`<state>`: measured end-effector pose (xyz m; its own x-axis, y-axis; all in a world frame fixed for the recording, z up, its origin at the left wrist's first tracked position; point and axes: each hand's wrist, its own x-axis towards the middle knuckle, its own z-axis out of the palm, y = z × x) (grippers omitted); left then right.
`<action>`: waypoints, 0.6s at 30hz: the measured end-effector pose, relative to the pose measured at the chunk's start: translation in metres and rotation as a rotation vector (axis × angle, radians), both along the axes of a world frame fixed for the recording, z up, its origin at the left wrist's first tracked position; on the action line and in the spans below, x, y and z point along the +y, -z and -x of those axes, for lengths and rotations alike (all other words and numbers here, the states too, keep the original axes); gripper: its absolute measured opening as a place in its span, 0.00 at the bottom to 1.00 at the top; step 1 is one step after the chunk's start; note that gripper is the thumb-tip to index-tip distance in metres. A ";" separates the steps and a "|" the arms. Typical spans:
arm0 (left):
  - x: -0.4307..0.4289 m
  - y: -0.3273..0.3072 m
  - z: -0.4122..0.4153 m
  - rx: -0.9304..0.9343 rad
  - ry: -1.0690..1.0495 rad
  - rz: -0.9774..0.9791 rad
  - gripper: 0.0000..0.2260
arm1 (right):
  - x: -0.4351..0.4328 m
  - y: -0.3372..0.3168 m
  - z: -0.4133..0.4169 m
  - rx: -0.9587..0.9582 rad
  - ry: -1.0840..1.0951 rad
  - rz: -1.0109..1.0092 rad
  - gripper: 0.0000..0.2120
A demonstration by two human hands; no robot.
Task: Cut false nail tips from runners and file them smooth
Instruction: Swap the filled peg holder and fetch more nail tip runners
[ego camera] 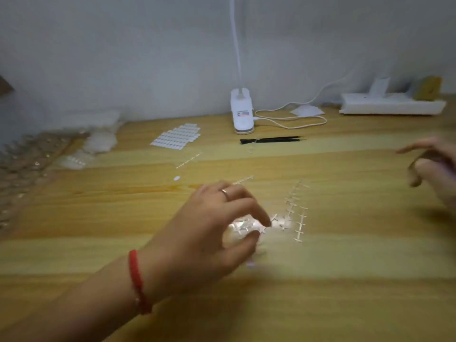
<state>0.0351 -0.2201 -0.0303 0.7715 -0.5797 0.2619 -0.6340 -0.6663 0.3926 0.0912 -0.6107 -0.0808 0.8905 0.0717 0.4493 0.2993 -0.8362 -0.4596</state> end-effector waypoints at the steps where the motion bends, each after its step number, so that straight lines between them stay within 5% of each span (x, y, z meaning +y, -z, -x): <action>1: 0.016 0.002 0.003 0.014 -0.080 0.026 0.07 | 0.037 -0.016 0.010 0.028 -0.006 -0.007 0.18; 9: 0.043 0.023 0.031 0.024 -0.292 -0.145 0.21 | 0.150 -0.032 0.040 0.088 -0.201 0.058 0.11; 18: 0.007 0.034 0.008 0.022 -0.433 -0.262 0.44 | 0.155 -0.003 0.039 0.060 -0.172 -0.041 0.06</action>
